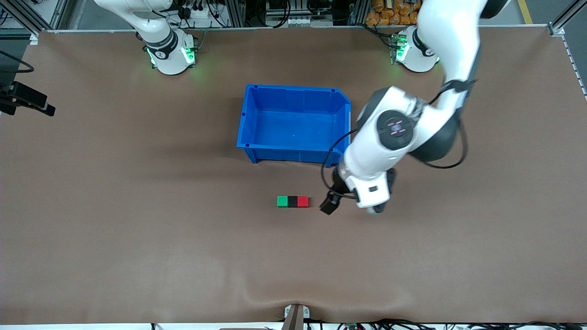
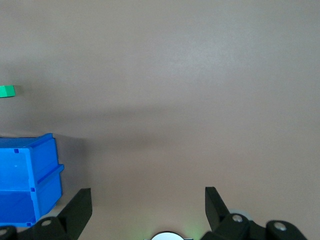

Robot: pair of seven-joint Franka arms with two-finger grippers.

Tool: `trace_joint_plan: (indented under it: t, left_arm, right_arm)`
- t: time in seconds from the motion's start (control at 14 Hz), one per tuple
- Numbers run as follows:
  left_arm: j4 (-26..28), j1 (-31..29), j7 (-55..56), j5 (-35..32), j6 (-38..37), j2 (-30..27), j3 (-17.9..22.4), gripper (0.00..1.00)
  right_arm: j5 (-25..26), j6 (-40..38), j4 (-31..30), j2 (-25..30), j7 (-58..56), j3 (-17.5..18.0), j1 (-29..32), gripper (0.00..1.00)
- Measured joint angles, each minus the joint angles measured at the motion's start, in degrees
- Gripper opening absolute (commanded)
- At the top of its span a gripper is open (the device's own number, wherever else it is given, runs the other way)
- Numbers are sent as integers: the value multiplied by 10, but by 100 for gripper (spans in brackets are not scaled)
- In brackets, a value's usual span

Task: Attach green and red cubes to black cube
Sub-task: 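Open the left gripper and lift it away from the red cube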

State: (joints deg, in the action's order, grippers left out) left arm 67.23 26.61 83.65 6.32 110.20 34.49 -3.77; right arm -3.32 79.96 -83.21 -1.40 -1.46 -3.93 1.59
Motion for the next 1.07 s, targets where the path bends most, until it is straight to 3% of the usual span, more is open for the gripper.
trace_joint_plan:
  t: [0.29,0.57,1.07]
  left_arm:
    - [1,-41,-220,-9,-105,-66,3,100]
    - [5,-69,-311,-72,-134,-94,4,100]
    - [5,-124,-508,-86,-196,-153,7,100]
  right_arm:
    - [2,13,-5,-2,0,5,-17,100]
    - [3,22,-5,-3,0,4,-18,100]
    - [1,21,-5,-3,0,5,-18,100]
